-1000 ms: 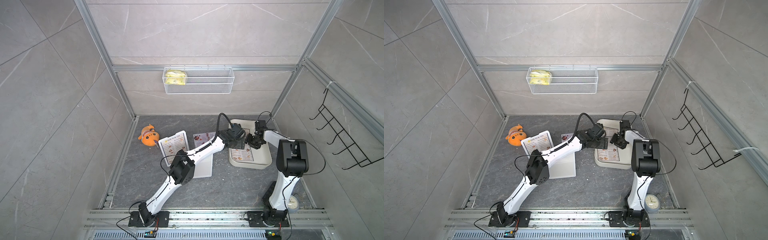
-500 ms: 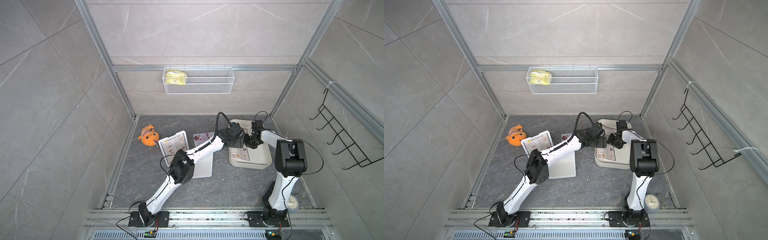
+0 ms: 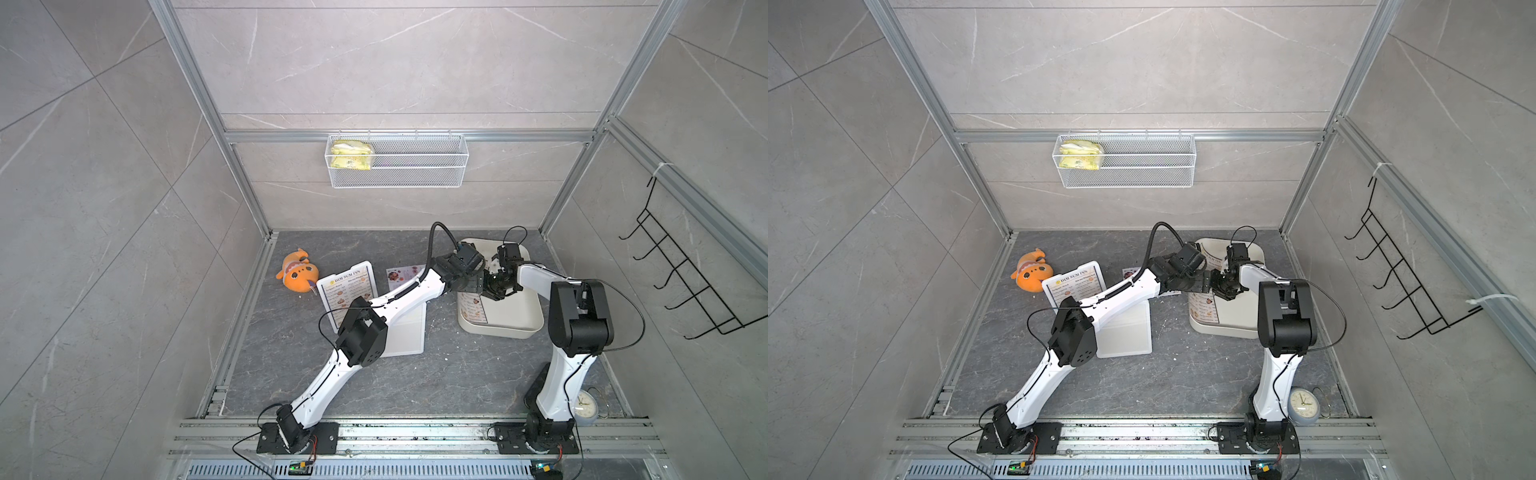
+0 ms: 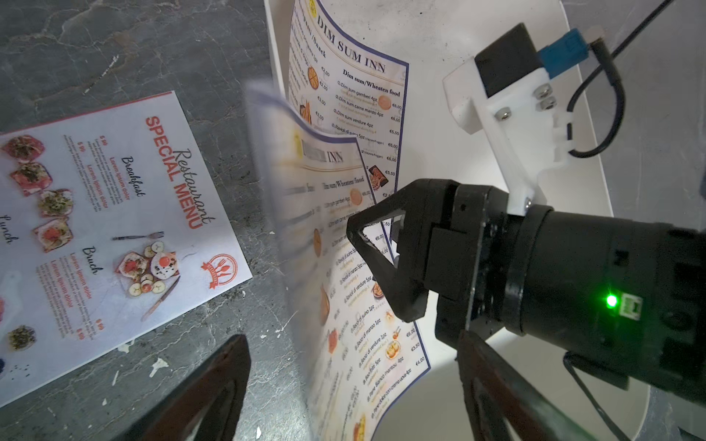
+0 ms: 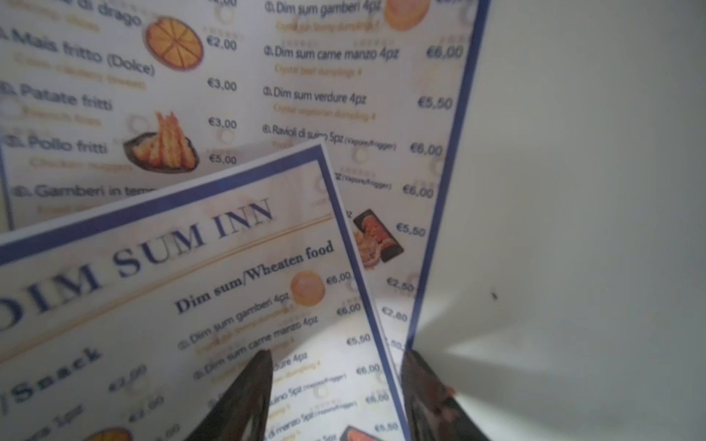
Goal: Replace the menus in the menu holders
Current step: Pick up the menu from the storage box.
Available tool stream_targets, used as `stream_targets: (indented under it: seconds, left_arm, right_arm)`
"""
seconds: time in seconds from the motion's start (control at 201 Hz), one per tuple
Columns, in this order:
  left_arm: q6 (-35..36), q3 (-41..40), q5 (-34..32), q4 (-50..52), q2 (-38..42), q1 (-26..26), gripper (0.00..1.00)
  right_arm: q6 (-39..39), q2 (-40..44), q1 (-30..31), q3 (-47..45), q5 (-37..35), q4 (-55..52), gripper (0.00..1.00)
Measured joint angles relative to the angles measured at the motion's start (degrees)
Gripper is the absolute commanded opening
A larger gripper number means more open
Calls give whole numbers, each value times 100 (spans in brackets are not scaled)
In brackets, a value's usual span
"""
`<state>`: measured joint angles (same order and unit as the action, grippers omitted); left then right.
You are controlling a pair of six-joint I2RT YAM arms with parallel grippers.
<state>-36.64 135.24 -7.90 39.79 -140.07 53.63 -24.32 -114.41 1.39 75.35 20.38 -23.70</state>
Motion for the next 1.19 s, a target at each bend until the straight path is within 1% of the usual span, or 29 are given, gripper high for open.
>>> stream_targets:
  seconds: [0.149,0.309,0.473,0.537,0.577,0.627,0.717,0.821,0.941,1.025,1.194]
  left_arm:
    - [2,33,-17,-2,-4,-4,87]
    - [-2,107,-7,-39,-66,-20,79]
    - [-11,170,2,-92,-133,-44,59]
    - [-11,170,13,-87,-199,-74,55]
    - [-24,170,31,-81,-262,-98,50]
    - [-20,170,50,-76,-337,-127,48]
    - [-42,170,57,-59,-431,-155,39]
    - [-33,170,63,-39,-444,-192,35]
    - [-44,170,74,-46,-444,-197,26]
    - [-50,170,92,-59,-444,-197,24]
    - [-63,170,105,-85,-444,-197,23]
  right_arm:
    - [-17,11,0,-37,83,28,57]
    - [-57,28,0,-92,138,107,57]
    - [-59,33,0,-118,181,151,57]
    - [-59,33,0,-122,201,157,57]
    - [-61,33,0,-127,214,168,57]
    - [-59,39,0,-131,216,173,57]
    - [-59,52,0,-155,216,192,57]
    - [-61,66,0,-166,216,197,57]
    - [-63,76,7,-166,214,190,56]
    - [-66,79,11,-166,214,188,57]
    - [-81,94,11,-192,214,188,56]
